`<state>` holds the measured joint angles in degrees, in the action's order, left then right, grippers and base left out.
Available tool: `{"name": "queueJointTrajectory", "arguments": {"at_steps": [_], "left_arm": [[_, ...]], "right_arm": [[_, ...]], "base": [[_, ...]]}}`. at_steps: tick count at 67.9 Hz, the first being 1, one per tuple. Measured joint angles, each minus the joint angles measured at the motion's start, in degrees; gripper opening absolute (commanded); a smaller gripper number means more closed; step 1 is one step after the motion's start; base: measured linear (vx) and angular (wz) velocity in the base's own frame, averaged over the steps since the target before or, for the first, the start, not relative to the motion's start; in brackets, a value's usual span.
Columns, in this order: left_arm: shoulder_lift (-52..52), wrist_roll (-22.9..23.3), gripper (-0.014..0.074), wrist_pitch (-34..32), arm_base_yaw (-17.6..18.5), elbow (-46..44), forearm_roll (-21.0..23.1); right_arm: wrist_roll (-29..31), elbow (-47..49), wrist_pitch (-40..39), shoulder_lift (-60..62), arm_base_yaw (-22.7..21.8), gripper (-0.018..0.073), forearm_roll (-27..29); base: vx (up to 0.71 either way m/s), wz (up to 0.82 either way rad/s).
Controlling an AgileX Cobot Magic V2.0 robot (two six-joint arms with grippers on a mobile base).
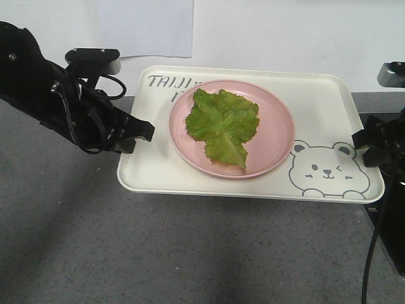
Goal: Transfer vegetables to tray and serve
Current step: 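Lower the tray onto the counter with both grippers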
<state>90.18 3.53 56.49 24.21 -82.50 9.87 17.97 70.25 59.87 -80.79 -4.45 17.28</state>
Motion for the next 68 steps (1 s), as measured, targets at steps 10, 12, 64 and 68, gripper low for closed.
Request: {"name": "queueJointTrajectory", "arguments": {"at_steps": [10,12,64,68], "left_arm": [[0.0,0.0,-0.0006,0.0,0.0,0.0,0.0],[0.0,0.0,-0.0006,0.0,0.0,0.0,0.0],[0.0,4.1,-0.0006,7.7,-0.3,0.0,-14.7],[0.0,4.8,-0.0006,8.1,-0.5,0.3,-16.9]], "right_arm": [[0.0,0.0,0.0,0.0,0.0,-0.0006,0.0],[0.0,0.0,0.0,0.0,0.0,-0.0006,0.0],[5.9,0.1,-6.6,-9.7,7.7,-0.0006,7.0],[5.9,0.1,-8.4,-11.3,9.3,-0.0006,7.0]], "base": [[0.00,0.00],[0.00,0.00],[0.00,0.00],[0.00,0.00]]}}
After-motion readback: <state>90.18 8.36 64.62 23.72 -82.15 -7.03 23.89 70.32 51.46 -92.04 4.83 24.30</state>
